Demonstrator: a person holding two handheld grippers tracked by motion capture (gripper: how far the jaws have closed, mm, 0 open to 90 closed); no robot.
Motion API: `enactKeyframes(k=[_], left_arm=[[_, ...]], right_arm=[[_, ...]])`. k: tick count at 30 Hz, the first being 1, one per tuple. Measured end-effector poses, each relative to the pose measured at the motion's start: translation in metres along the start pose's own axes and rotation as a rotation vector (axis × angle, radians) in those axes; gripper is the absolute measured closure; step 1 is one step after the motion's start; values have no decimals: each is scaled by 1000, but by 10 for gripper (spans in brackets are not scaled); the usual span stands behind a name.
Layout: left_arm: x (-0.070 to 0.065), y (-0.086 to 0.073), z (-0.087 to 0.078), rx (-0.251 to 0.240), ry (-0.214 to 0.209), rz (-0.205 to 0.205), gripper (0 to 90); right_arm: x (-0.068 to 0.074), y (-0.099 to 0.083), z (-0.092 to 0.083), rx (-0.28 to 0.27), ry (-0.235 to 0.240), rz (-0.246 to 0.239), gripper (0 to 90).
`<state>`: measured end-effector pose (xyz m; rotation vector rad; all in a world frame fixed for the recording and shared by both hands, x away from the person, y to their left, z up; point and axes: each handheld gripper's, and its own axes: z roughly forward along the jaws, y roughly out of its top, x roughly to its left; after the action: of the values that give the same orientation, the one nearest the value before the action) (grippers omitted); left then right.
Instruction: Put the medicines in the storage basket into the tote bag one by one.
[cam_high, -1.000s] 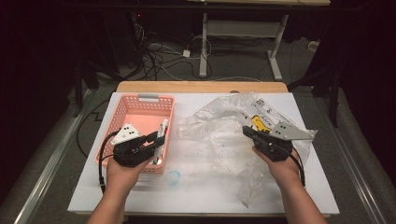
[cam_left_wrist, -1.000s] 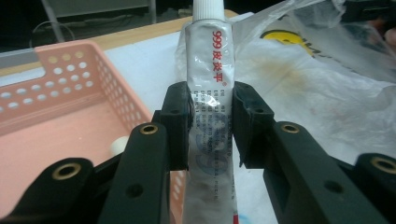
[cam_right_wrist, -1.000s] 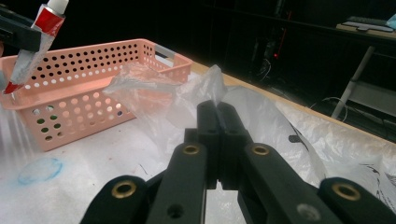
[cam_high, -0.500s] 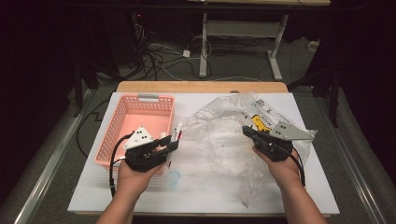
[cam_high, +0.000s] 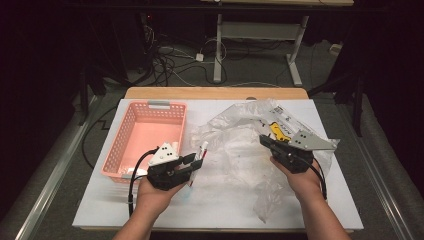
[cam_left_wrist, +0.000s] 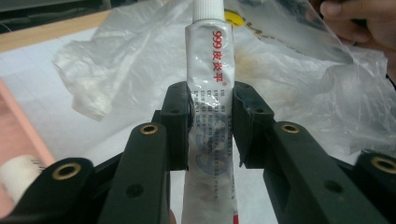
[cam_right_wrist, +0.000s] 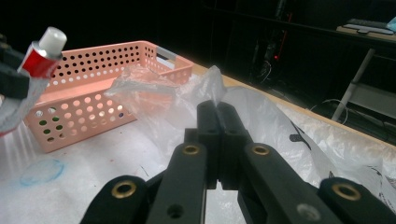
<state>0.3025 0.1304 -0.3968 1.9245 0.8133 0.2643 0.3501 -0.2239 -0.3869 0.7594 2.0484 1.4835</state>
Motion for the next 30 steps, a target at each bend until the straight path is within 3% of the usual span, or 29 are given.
enactKeyframes(k=[17,24,30], left_arm=[[-11,-9,27,75,-27,23,676],[-19,1,52,81,-36,41,675],[-18,9,71,71,-28,36,675]], right_arm=[[1,3,-3,-15,-1,2,900],[2,5,-5,-22,-2,0,900],[2,7,-8,-33,0,-1,900]])
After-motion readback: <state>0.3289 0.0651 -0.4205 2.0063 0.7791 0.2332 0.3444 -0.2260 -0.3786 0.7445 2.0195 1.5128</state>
